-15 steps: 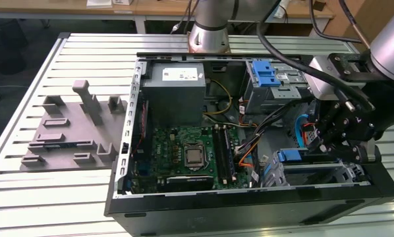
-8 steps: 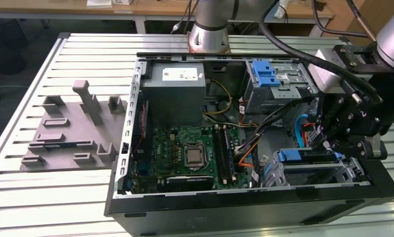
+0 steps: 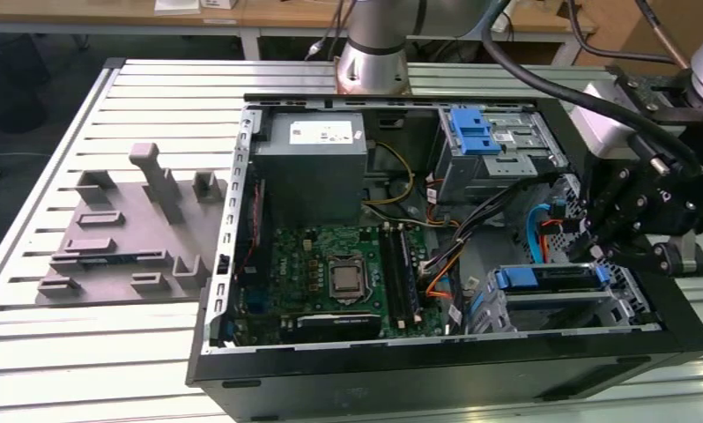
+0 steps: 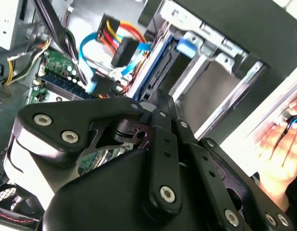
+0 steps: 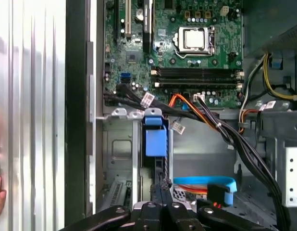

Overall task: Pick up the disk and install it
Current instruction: 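Insert the first disk wire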

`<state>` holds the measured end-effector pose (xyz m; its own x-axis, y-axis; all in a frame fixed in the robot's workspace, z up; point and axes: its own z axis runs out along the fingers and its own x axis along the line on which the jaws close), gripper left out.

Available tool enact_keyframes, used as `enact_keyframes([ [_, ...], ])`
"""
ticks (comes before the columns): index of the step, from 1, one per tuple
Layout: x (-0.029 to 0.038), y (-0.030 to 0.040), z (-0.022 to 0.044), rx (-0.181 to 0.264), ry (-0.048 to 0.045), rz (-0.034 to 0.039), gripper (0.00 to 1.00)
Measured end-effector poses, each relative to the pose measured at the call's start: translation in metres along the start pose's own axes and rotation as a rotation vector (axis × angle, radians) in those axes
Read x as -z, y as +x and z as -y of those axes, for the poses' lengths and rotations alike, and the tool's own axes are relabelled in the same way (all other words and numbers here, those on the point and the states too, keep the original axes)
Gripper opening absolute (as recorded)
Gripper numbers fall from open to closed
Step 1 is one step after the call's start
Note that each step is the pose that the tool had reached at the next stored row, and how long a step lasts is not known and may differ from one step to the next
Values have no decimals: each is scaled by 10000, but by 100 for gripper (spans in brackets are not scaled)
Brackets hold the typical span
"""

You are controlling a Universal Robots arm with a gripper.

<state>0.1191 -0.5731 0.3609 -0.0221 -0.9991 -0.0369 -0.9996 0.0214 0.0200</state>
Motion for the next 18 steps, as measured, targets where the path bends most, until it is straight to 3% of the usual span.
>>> enact_keyframes([
  [4,-1,-40,42,0,0,0,11],
  [11,37,-104,42,3,77,0,11],
  [18,83,-188,39,13,351,8,11],
])
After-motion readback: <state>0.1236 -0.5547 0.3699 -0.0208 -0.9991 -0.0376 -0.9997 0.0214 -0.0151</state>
